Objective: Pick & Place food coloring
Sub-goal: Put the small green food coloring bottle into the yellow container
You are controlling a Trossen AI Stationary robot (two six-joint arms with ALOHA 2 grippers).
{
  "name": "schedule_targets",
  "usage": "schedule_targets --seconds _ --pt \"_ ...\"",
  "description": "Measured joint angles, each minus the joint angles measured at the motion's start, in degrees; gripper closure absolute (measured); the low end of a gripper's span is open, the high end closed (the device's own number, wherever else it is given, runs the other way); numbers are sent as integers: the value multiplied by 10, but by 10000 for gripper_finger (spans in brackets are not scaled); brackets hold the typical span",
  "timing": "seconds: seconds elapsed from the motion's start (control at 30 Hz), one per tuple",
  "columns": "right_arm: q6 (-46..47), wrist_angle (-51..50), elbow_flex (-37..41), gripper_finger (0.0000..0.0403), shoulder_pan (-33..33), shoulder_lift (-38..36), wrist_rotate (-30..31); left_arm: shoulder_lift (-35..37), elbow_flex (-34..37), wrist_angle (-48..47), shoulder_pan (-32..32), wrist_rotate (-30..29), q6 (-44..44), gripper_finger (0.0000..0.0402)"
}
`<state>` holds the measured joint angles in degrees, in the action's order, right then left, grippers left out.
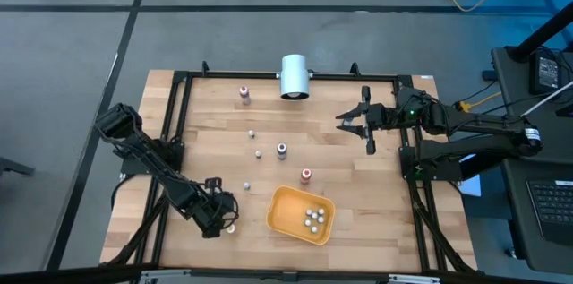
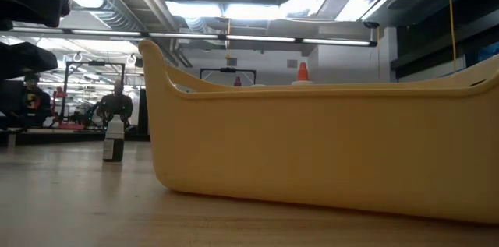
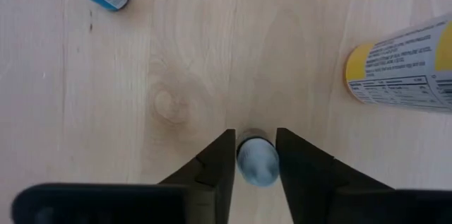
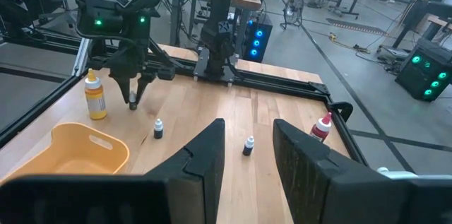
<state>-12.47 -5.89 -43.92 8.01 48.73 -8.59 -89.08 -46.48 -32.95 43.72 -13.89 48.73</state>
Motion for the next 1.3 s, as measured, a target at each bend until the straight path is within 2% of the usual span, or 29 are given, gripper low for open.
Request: schedule_targets --seconds 0.17,0.63,0.93,1.3 --pt "0 0 0 280 0 0 0 1 0 0 0 0 0 330" --pt "0 0 0 280 0 0 0 1 0 0 0 9 0 330" --pt "0 0 0 280 0 0 0 20 -20 -9 0 57 -33 331" --pt "0 0 0 280 0 0 0 99 -85 -154 -9 60 -38 332"
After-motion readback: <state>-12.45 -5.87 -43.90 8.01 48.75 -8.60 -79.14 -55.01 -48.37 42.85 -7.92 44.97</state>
